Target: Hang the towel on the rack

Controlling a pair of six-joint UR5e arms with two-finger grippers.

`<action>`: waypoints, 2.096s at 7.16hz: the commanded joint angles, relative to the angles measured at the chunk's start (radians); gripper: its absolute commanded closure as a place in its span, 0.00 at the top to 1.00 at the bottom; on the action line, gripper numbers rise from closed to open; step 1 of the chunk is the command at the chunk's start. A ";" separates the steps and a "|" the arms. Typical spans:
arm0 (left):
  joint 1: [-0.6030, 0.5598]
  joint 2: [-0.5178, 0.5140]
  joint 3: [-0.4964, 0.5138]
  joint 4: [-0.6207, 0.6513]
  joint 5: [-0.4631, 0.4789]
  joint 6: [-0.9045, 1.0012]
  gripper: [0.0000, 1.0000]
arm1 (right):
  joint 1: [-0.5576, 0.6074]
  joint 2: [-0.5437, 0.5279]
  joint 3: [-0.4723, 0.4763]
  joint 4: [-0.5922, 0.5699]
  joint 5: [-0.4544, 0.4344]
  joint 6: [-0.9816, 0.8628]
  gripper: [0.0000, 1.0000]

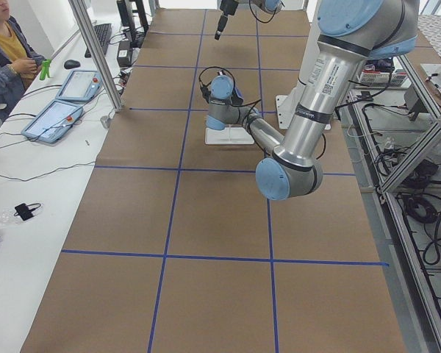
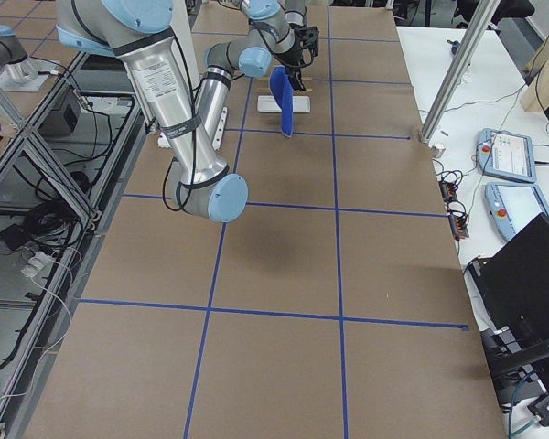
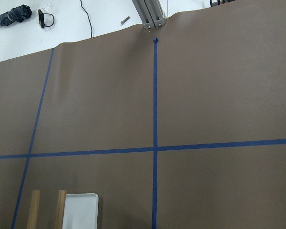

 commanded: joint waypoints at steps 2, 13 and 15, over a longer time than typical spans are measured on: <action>-0.064 0.071 -0.022 -0.021 -0.056 -0.011 0.00 | 0.022 -0.015 0.002 0.000 0.004 0.000 1.00; -0.207 0.178 0.147 -0.248 -0.200 -0.003 0.00 | 0.102 -0.114 0.015 0.006 0.012 -0.097 1.00; -0.207 0.178 0.164 -0.253 -0.200 -0.003 0.00 | 0.111 -0.123 0.015 0.002 0.015 -0.097 1.00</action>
